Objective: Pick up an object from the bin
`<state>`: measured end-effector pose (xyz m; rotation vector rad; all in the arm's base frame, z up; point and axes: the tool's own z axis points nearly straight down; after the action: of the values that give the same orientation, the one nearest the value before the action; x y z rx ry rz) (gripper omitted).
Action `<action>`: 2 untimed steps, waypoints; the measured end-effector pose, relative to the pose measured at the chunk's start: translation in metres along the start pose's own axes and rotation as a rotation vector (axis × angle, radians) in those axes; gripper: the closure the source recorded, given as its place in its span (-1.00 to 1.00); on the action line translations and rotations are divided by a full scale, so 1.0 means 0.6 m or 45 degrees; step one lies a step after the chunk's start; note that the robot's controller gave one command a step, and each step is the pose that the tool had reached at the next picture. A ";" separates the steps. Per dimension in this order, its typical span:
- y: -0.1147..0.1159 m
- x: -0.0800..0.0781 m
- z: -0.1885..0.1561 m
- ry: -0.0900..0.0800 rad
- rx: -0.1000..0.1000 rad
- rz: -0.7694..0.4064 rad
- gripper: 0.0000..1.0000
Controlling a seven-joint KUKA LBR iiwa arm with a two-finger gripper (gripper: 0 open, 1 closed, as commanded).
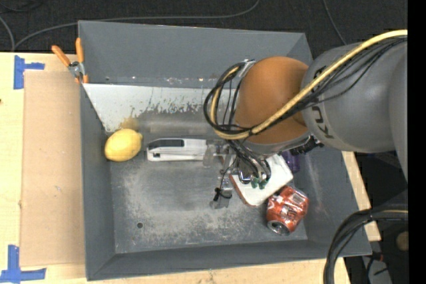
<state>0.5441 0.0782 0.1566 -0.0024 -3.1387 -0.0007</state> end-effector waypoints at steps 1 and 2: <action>0.008 -0.134 0.131 -0.020 -0.002 -0.128 -1.00; 0.057 -0.128 0.028 -0.012 -0.002 -0.042 -1.00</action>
Offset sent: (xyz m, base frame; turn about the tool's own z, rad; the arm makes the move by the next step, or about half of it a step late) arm 0.0768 0.0333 -0.0166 -0.0319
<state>0.6210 0.1123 0.1394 0.0493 -3.1478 -0.0030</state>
